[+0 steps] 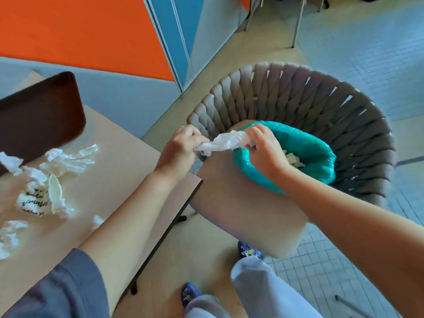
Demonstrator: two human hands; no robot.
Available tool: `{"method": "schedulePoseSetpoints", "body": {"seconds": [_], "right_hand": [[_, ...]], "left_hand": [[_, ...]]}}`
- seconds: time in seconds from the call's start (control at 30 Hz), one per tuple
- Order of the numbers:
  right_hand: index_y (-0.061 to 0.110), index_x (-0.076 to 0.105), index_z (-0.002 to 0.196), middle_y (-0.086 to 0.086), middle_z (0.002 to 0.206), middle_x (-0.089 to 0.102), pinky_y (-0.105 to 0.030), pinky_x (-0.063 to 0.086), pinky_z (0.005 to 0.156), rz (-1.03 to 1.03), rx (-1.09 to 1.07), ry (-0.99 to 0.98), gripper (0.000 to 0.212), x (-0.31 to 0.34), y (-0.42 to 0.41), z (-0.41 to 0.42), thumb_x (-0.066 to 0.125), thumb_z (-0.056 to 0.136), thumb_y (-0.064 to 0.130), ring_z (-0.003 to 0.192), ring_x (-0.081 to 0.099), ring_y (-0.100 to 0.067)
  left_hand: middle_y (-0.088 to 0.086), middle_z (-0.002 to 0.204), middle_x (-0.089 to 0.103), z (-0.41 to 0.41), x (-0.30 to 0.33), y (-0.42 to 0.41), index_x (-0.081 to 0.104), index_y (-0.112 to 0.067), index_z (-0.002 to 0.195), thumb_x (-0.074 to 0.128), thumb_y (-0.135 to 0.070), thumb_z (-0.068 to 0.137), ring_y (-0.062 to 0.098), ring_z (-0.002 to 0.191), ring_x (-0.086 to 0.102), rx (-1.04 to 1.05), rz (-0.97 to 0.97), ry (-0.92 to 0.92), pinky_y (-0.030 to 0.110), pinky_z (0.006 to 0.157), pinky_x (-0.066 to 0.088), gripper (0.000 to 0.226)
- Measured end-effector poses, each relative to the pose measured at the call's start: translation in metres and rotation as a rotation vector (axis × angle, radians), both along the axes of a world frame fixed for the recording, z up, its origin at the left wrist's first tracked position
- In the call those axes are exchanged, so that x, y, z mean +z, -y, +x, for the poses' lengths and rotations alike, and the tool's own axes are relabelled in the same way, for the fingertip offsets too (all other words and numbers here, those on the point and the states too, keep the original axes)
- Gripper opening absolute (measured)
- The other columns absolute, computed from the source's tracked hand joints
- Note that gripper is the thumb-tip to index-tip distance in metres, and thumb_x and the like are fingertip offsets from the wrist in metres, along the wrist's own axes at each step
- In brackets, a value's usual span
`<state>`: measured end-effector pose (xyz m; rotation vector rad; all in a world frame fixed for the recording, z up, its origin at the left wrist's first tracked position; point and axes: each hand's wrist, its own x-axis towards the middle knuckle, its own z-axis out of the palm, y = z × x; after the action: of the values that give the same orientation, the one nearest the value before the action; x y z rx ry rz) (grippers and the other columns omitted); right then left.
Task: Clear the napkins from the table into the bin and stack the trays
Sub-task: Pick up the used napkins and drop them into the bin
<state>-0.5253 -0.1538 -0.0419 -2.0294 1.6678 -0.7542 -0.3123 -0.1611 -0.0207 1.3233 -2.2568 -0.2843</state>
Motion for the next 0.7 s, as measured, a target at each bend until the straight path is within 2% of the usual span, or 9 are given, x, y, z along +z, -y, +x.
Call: {"method": "schedulePoseSetpoints", "body": {"seconds": [0.1, 0.2, 0.37, 0.43, 0.57, 0.63, 0.7], "right_hand": [[0.0, 0.059, 0.111, -0.02, 0.111, 0.059, -0.036, 0.04, 0.092, 0.05, -0.133, -0.01, 0.03, -0.012, -0.001, -0.039, 0.055, 0.082, -0.006, 0.105, 0.051, -0.036], [-0.001, 0.052, 0.121, -0.021, 0.119, 0.057, -0.035, 0.037, 0.097, 0.111, -0.239, 0.013, 0.037, -0.03, -0.002, -0.074, 0.056, 0.084, -0.003, 0.113, 0.05, -0.035], [0.001, 0.044, 0.127, -0.021, 0.123, 0.054, -0.031, 0.035, 0.096, 0.27, -0.341, 0.074, 0.044, -0.067, -0.004, -0.116, 0.057, 0.086, 0.0, 0.116, 0.048, -0.033], [0.0, 0.044, 0.123, -0.021, 0.119, 0.054, -0.035, 0.039, 0.093, 0.328, -0.329, 0.072, 0.041, -0.084, -0.002, -0.126, 0.058, 0.085, 0.0, 0.111, 0.05, -0.033], [-0.004, 0.054, 0.101, -0.022, 0.11, 0.045, -0.039, 0.046, 0.085, 0.406, -0.298, -0.04, 0.023, -0.126, 0.011, -0.145, 0.054, 0.078, -0.003, 0.096, 0.049, -0.035], [-0.006, 0.056, 0.09, -0.018, 0.109, 0.039, -0.038, 0.048, 0.08, 0.429, -0.285, -0.106, 0.014, -0.133, 0.017, -0.146, 0.051, 0.078, 0.0, 0.088, 0.047, -0.032], [-0.005, 0.057, 0.09, -0.017, 0.109, 0.038, -0.036, 0.048, 0.08, 0.463, -0.238, -0.157, 0.014, -0.149, 0.023, -0.15, 0.05, 0.08, 0.002, 0.087, 0.047, -0.032]], "left_hand": [[0.013, 0.076, 0.06, -0.04, -0.011, 0.023, 0.073, -0.007, 0.08, 0.048, -0.015, 0.078, 0.023, 0.077, 0.047, -0.112, 0.003, 0.051, 0.034, 0.055, 0.042, 0.027], [0.015, 0.078, 0.061, -0.082, -0.028, 0.045, 0.073, -0.003, 0.087, 0.054, -0.004, 0.08, 0.035, 0.074, 0.053, -0.219, -0.042, 0.18, 0.035, 0.055, 0.042, 0.019], [0.019, 0.087, 0.058, -0.141, -0.064, 0.065, 0.069, 0.001, 0.094, 0.052, 0.007, 0.076, 0.035, 0.084, 0.051, -0.387, 0.121, 0.28, 0.041, 0.067, 0.047, 0.025], [0.021, 0.091, 0.056, -0.157, -0.086, 0.071, 0.067, 0.003, 0.098, 0.049, 0.015, 0.072, 0.036, 0.088, 0.051, -0.392, 0.218, 0.279, 0.044, 0.076, 0.046, 0.034], [0.016, 0.112, 0.048, -0.188, -0.127, 0.082, 0.054, -0.004, 0.12, 0.054, 0.012, 0.073, 0.025, 0.106, 0.048, -0.37, 0.511, 0.178, 0.02, 0.097, 0.031, 0.05], [0.01, 0.118, 0.045, -0.196, -0.135, 0.081, 0.054, -0.009, 0.121, 0.05, 0.006, 0.079, 0.019, 0.112, 0.045, -0.403, 0.647, 0.174, 0.024, 0.104, 0.031, 0.045], [0.008, 0.124, 0.047, -0.205, -0.157, 0.08, 0.058, -0.011, 0.121, 0.046, -0.005, 0.087, 0.023, 0.116, 0.044, -0.458, 0.724, 0.331, 0.034, 0.108, 0.031, 0.036]]}}
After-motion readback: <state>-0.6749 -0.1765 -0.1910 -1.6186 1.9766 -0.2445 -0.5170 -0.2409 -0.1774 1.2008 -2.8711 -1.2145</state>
